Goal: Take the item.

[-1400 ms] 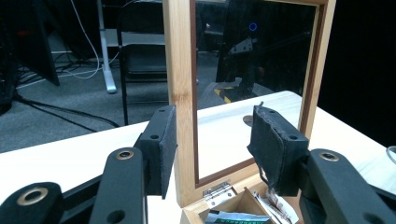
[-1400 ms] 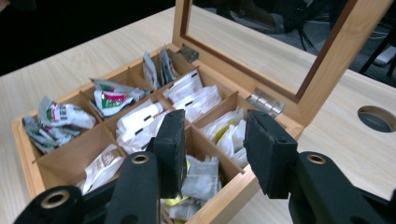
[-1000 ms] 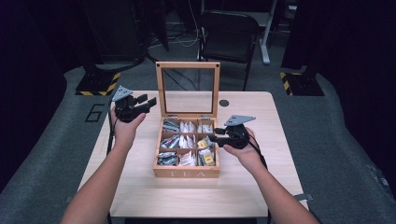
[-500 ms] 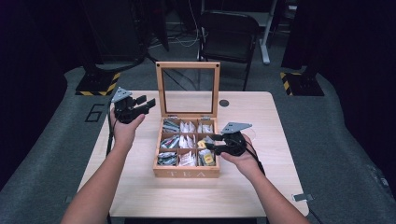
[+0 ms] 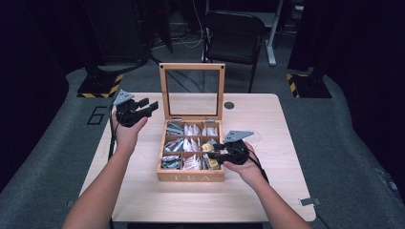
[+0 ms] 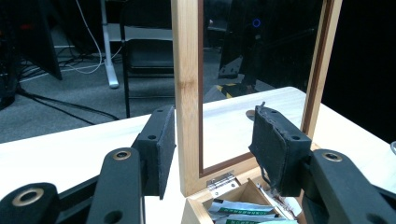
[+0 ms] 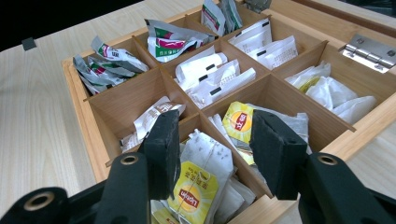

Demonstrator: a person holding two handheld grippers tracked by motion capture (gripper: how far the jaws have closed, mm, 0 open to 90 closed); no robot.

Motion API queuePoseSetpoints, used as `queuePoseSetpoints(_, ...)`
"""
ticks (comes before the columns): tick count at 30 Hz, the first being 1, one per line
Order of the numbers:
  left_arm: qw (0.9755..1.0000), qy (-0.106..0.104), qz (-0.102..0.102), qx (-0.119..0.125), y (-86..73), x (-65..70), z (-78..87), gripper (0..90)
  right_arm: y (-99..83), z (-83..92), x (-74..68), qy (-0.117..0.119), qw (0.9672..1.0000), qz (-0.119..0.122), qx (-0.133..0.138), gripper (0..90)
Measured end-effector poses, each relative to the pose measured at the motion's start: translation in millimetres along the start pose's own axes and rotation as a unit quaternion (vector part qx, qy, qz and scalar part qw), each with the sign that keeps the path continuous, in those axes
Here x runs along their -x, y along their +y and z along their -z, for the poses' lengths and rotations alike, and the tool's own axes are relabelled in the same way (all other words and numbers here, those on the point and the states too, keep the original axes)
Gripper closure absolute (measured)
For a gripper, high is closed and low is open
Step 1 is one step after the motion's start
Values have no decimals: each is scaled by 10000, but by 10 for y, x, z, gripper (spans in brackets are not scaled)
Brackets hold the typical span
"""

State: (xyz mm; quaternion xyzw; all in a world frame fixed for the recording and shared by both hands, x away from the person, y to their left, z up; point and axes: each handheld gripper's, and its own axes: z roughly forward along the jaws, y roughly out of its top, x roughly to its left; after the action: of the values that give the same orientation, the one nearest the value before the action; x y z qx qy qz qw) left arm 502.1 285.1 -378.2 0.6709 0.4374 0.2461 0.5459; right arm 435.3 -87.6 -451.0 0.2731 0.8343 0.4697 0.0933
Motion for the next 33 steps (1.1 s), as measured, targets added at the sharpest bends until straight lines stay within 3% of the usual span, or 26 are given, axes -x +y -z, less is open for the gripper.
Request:
queuePoseSetpoints(12,10000,1,12,-11,-18,-8,-2,495,-48,-128,-7,77,9999,23,-82,521)
queuePoseSetpoints(20,10000,5,30,-14,-22,-12,1,495,-56,-116,-6,204,9998,-45,-40,573)
queuePoseSetpoints(33,10000,18,23,-18,-24,-12,-1,493,-45,-43,13,456,9983,-307,-173,828)
